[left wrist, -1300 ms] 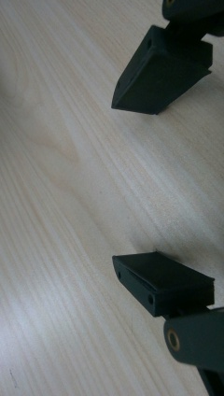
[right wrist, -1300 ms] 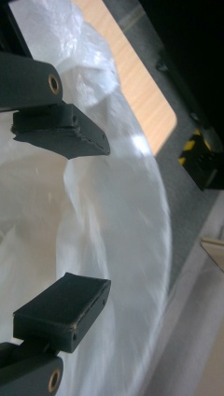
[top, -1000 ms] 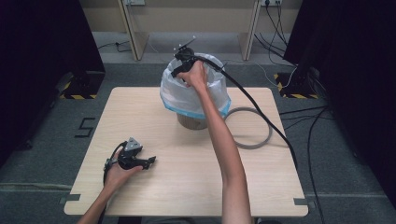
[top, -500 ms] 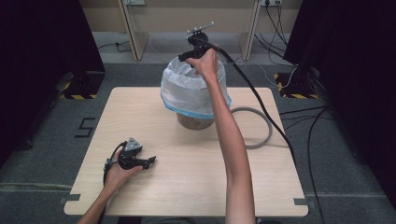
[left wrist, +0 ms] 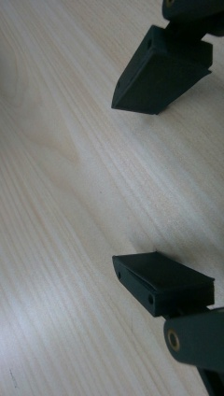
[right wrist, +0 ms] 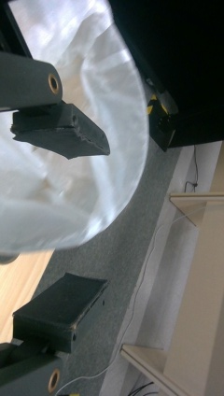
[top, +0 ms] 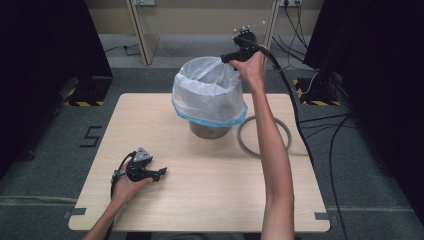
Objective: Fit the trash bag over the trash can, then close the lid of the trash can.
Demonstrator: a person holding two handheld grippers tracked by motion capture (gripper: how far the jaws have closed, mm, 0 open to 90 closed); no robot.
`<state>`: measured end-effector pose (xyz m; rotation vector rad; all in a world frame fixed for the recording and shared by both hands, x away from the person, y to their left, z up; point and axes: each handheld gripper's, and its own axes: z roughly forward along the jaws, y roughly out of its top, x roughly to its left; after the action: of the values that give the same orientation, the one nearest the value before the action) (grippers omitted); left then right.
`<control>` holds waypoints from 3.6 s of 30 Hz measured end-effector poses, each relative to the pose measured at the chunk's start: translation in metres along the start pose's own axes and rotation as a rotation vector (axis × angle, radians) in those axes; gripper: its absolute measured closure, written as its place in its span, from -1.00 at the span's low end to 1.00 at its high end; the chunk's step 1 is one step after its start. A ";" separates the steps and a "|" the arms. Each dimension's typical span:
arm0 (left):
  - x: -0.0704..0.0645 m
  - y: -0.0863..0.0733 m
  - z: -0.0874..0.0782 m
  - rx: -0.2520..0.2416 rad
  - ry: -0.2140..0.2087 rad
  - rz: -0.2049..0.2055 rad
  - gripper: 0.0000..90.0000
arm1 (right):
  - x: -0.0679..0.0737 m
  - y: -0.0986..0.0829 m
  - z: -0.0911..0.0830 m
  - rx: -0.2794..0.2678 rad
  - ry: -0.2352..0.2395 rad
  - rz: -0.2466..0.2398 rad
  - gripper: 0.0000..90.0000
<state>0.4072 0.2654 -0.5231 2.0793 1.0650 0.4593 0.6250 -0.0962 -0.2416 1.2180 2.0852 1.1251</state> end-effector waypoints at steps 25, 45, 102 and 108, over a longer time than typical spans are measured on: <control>0.000 0.000 0.000 -0.001 0.001 0.001 -0.56 | -0.066 -0.173 -0.045 -0.004 -0.074 0.032 -0.32; 0.000 0.000 0.000 0.000 0.000 0.000 -0.56 | -0.088 -0.262 -0.041 0.049 -0.137 0.125 -0.35; 0.000 0.000 0.000 0.000 0.003 0.002 -0.56 | -0.194 -0.328 -0.029 0.220 -0.357 0.310 0.52; 0.000 0.000 0.000 0.000 0.003 0.001 -0.56 | -0.199 -0.335 -0.023 0.237 -0.355 0.338 0.64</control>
<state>0.4071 0.2652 -0.5232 2.0798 1.0653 0.4630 0.5450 -0.3687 -0.5093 1.7906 1.8195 0.7326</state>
